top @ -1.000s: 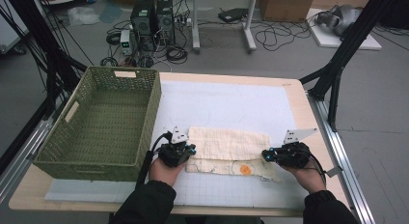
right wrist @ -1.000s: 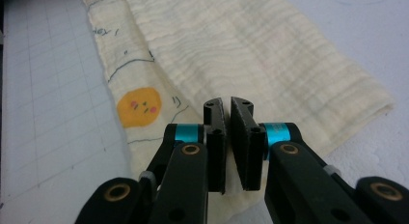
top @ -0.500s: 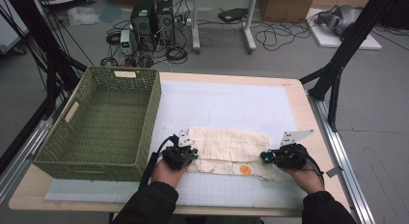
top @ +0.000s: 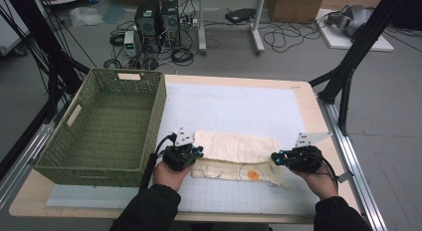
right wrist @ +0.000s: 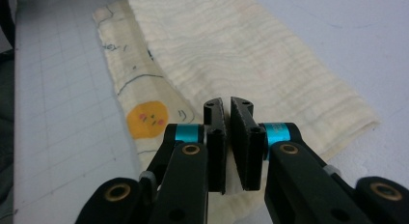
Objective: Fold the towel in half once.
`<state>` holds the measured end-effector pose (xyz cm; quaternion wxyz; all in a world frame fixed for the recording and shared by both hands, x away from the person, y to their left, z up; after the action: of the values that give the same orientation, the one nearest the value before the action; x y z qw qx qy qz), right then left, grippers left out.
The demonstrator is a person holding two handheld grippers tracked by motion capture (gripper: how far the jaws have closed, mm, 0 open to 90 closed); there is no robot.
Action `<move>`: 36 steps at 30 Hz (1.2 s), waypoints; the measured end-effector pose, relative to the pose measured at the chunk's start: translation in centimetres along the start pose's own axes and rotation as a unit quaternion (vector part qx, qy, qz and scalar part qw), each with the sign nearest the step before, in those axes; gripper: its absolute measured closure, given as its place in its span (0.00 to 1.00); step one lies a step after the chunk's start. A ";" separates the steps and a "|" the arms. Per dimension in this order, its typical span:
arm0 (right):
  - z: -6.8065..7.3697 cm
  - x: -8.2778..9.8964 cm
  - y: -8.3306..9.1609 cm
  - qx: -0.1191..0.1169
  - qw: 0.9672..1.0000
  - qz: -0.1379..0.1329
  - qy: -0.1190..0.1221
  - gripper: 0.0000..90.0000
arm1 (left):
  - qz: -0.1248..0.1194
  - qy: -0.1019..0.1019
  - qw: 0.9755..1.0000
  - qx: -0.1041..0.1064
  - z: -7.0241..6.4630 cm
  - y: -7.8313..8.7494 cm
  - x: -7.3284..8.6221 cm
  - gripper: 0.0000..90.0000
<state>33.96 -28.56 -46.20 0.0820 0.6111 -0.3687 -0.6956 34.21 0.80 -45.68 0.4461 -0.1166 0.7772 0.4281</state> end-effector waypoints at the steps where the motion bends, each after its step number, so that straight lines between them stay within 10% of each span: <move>1: 0.2 -0.1 0.2 0.000 1.000 -0.003 0.001 0.94 | 0.001 -0.003 1.000 0.003 -0.2 0.2 0.1 1.00; 13: 3.9 2.8 0.8 -0.031 0.999 0.022 -0.002 0.91 | 0.046 -0.030 0.998 0.009 -1.9 0.5 4.1 0.99; 23: 3.4 3.6 -0.3 -0.037 0.999 0.024 -0.021 0.85 | 0.065 -0.020 0.998 -0.008 -0.4 -0.2 4.9 0.95; 36: 2.6 2.5 -0.6 -0.019 1.000 0.004 -0.024 0.78 | 0.026 -0.012 1.000 -0.010 -0.1 -0.4 2.6 0.91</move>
<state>31.16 -28.47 -48.54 0.0877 0.5914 -0.3596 -0.7164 32.91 1.00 -47.95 0.4429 -0.0959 0.7706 0.4481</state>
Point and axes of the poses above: each handheld gripper's, and its own axes: y roughly backward along the jaws, x roughly out of its underside, z roughly to its left, the point moved 8 cm from there along -y, roughly forward along the jaws, and after that the axes turned 10 degrees about y, right-handed, at the moved point
